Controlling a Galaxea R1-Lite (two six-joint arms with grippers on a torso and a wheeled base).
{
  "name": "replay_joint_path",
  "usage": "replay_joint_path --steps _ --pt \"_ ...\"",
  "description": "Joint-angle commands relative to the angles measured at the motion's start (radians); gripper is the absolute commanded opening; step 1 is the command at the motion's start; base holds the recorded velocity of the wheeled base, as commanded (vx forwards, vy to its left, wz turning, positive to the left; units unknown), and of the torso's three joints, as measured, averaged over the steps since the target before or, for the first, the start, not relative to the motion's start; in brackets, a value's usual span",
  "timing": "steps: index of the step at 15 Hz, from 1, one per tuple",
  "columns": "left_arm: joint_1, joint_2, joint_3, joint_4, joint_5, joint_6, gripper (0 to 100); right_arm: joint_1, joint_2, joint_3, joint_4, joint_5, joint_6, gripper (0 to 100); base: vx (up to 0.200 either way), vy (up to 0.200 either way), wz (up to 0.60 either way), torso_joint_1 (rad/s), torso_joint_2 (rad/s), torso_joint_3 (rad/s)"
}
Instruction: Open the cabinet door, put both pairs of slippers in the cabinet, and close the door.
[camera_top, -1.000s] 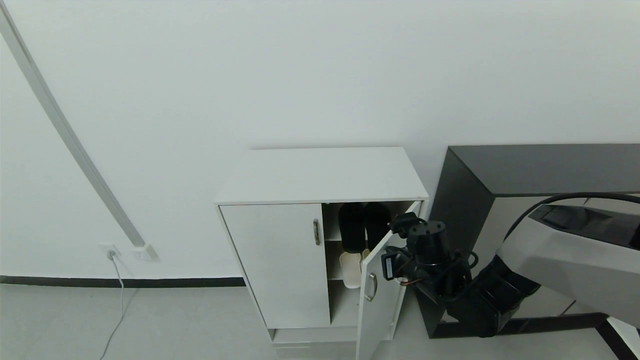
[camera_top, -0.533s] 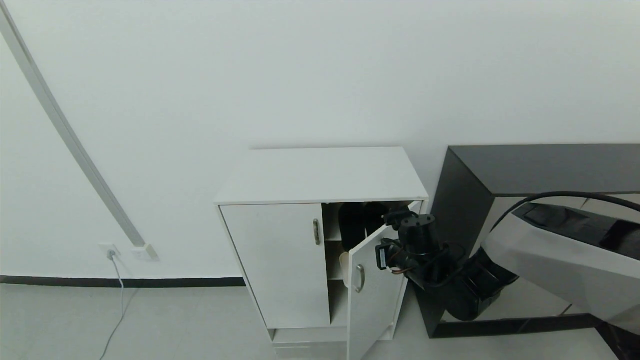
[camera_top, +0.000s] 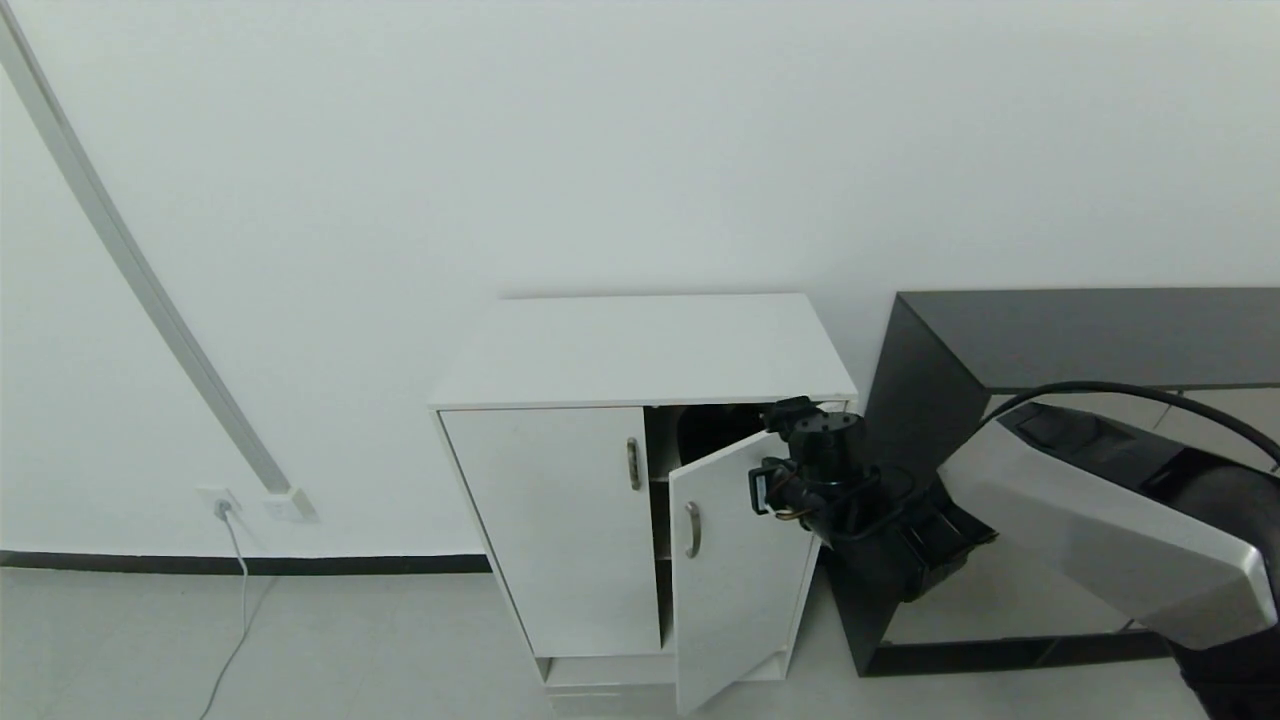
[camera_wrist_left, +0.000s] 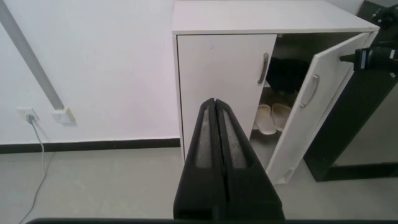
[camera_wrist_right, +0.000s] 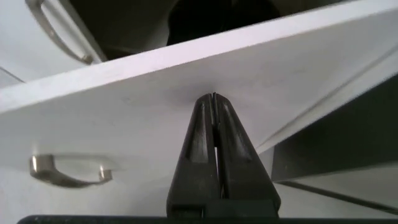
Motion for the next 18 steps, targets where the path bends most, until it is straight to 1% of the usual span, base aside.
replay_joint_path --steps 1,4,12,18 --pt "0.0 0.0 0.0 0.0 0.0 0.0 0 -0.016 0.032 -0.06 0.027 0.0 -0.002 0 0.0 0.0 0.0 0.0 0.0 0.0" --pt "0.0 0.0 0.0 0.0 0.0 0.0 0 -0.039 0.041 -0.14 0.089 0.0 -0.002 0 0.0 0.0 0.0 0.0 0.0 0.0" --pt "0.0 0.0 0.0 0.0 0.0 0.0 0 -0.055 0.1 -0.257 0.125 0.006 -0.013 0 0.0 0.0 0.0 0.0 0.0 0.0" --pt "0.0 0.0 0.0 0.0 0.0 0.0 0 -0.056 0.111 -0.343 0.198 0.006 -0.017 0 0.0 0.0 0.0 0.0 0.0 0.0"
